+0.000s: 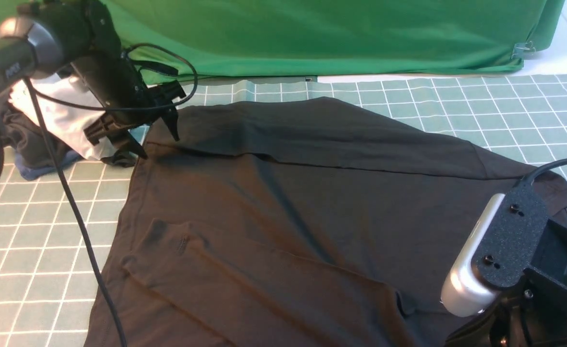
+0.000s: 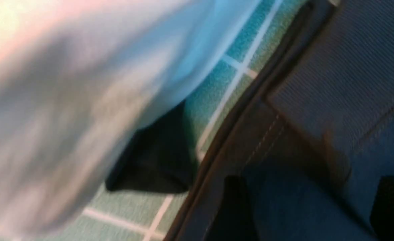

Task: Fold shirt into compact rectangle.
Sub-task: 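Grab the top left corner of the dark shirt with the left gripper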

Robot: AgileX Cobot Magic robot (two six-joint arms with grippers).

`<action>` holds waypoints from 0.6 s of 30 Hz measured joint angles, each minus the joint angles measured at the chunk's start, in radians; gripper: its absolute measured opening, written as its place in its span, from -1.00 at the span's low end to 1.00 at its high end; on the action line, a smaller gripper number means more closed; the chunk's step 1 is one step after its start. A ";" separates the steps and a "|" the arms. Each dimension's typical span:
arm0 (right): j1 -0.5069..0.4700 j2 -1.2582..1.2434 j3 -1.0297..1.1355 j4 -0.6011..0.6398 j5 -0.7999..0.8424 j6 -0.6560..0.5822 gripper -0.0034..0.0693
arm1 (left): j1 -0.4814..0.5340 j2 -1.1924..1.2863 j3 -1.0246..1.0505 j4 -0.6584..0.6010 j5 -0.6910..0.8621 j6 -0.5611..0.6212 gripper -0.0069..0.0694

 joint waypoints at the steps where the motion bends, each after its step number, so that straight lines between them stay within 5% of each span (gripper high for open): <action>1: 0.000 0.000 0.000 0.000 0.000 0.000 -0.84 | 0.003 0.003 -0.002 -0.007 -0.007 0.000 0.51; 18: 0.000 0.000 0.000 0.000 -0.002 0.001 -0.84 | 0.006 0.049 -0.017 -0.052 -0.155 -0.025 0.57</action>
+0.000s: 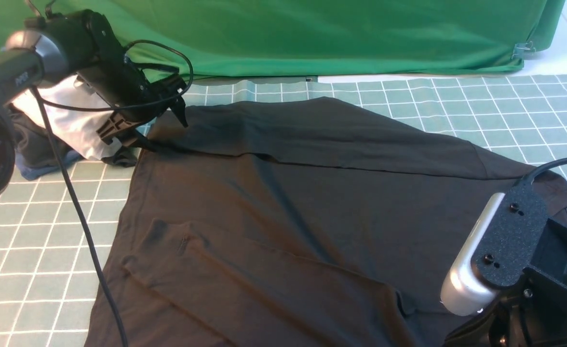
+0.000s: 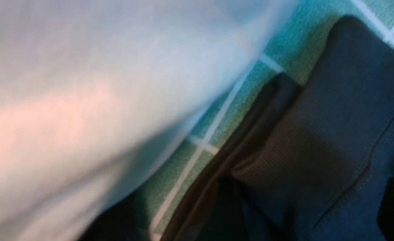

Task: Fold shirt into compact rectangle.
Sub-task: 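Grab the top left corner of the dark shirt with the left gripper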

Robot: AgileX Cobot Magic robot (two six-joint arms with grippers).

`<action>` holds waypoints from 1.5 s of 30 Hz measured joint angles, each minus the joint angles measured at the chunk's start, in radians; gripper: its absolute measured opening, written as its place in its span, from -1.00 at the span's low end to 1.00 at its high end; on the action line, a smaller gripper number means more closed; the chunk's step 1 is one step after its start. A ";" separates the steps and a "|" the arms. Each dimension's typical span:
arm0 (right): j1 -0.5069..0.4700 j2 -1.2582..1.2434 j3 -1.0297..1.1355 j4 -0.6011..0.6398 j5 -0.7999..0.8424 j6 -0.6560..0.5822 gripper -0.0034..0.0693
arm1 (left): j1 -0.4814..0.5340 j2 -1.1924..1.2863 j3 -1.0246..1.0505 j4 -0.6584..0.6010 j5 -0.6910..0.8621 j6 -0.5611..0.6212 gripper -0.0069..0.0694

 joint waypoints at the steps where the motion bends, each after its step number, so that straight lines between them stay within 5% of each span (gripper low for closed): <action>1: 0.000 0.000 0.000 0.000 0.000 0.000 -0.84 | 0.000 0.001 -0.001 -0.004 -0.005 0.000 0.53; 8: 0.000 0.000 0.000 0.000 0.000 0.002 -0.83 | 0.000 0.013 -0.001 -0.003 -0.023 0.010 -0.26; 10: 0.000 0.000 0.000 0.000 0.000 0.002 -0.82 | 0.000 0.016 -0.001 -0.004 -0.023 0.067 -0.66; 12: 0.000 0.000 0.000 0.000 0.000 0.002 -0.81 | 0.000 0.016 -0.001 -0.004 -0.023 0.086 -0.75; 37: 0.000 0.000 0.000 0.000 -0.005 0.002 -0.73 | 0.000 -0.073 -0.001 0.049 0.048 0.218 -0.74; 43: 0.000 0.000 0.000 0.000 -0.005 0.002 -0.72 | -0.001 -0.058 -0.001 0.049 0.008 0.218 -0.47; 45: 0.000 0.000 0.000 0.000 -0.005 0.002 -0.71 | -0.001 -0.040 -0.001 0.053 0.002 0.219 -0.24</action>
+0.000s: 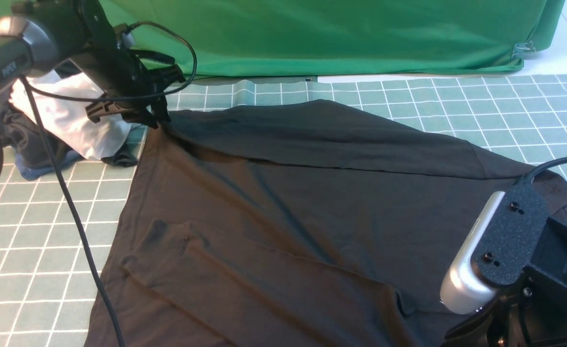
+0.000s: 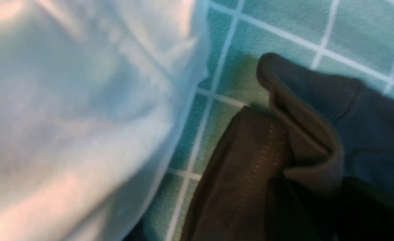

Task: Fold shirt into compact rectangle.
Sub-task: 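Grab the top left corner of the dark shirt with the left gripper, then fold the left side of the dark shirt inward over its body with the left gripper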

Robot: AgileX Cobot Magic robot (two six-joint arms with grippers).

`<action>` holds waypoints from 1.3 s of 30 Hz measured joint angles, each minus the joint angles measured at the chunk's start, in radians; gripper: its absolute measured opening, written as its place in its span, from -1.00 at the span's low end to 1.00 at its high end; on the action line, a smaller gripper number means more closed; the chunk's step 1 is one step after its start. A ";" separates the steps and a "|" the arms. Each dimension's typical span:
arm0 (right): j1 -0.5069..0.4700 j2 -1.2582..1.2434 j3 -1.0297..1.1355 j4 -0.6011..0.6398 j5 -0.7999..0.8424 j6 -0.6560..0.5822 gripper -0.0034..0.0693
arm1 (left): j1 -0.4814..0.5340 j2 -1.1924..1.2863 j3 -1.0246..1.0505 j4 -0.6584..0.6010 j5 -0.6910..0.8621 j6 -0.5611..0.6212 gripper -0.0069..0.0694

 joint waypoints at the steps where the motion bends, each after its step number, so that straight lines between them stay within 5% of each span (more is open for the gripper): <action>1: 0.000 0.000 0.000 0.000 0.000 0.000 -0.71 | 0.000 0.004 0.000 0.000 -0.002 0.000 -0.19; 6: 0.000 0.000 0.000 0.000 0.000 0.000 -0.70 | 0.000 0.009 0.000 0.000 -0.017 0.007 -0.10; 16: 0.000 0.000 0.000 0.000 -0.001 0.001 -0.66 | 0.000 0.009 0.000 0.015 -0.017 0.035 -0.73; 25: 0.000 0.000 0.000 -0.007 -0.017 0.008 -0.65 | 0.000 -0.038 0.000 0.000 0.040 0.128 -0.77; 29: 0.000 0.000 -0.013 -0.127 -0.017 0.090 -0.65 | 0.000 -0.132 0.000 0.000 0.110 0.186 -0.77; 35: -0.001 0.000 -0.099 -0.462 -0.012 0.268 -0.83 | 0.000 -0.245 0.020 0.007 0.220 0.205 -0.77; 39: -0.042 0.000 -0.137 -0.529 0.000 0.306 -0.86 | 0.000 -0.330 0.115 0.010 0.231 0.205 -0.77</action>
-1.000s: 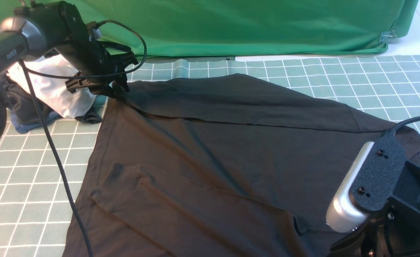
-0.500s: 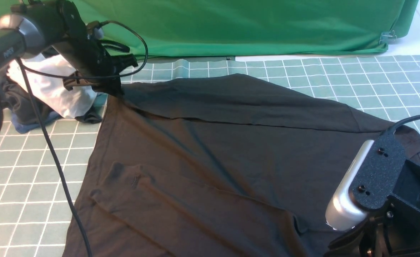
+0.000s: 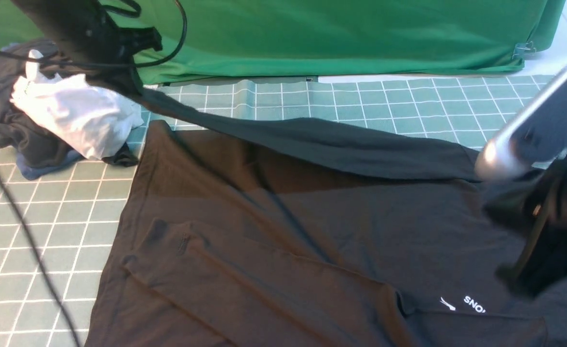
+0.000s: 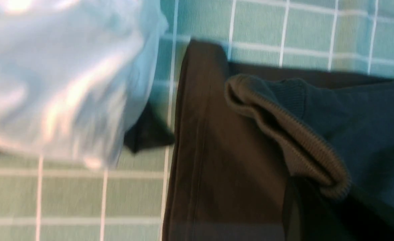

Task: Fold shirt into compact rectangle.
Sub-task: 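Fold the left side of the dark shirt inward over its body with the left gripper, then grasp the near edge of the shirt at its hem and shoulder corners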

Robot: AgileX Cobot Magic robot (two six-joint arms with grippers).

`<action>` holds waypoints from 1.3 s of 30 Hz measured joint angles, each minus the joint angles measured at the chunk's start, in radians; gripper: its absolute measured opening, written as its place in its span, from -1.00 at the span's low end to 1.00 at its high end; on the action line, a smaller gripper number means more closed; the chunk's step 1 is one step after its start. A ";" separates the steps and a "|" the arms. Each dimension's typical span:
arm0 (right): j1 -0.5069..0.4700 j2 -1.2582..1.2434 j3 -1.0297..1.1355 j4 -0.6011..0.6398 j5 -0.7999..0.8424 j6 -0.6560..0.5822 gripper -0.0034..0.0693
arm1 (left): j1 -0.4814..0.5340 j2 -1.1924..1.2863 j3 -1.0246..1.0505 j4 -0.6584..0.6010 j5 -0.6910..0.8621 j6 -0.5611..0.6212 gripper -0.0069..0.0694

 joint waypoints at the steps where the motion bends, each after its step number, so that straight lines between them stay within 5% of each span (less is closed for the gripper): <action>1: -0.032 0.000 -0.009 -0.009 0.001 0.003 -0.86 | 0.000 -0.052 0.071 0.001 -0.009 0.000 -0.77; 8: -0.173 0.000 -0.014 -0.017 0.000 -0.013 -0.86 | -0.013 -0.288 0.479 0.002 -0.117 -0.049 -0.77; 18: -0.183 0.000 -0.014 0.082 -0.063 -0.070 -0.86 | -0.103 -0.503 0.963 0.010 -0.262 -0.178 -0.77; 25: -0.183 0.000 -0.014 0.125 -0.086 -0.088 -0.86 | -0.108 -0.513 1.102 -0.026 -0.308 -0.192 -0.71; 29: -0.183 0.000 -0.014 0.127 -0.090 -0.089 -0.85 | -0.108 -0.513 1.109 -0.026 -0.289 -0.162 -0.46; 36: -0.183 0.000 -0.014 0.128 -0.099 -0.093 -0.85 | -0.108 -0.527 1.113 0.010 -0.085 -0.137 0.39; 39: -0.183 0.000 -0.014 0.130 -0.100 -0.093 -0.85 | -0.108 -0.554 1.129 0.018 -0.060 -0.136 0.52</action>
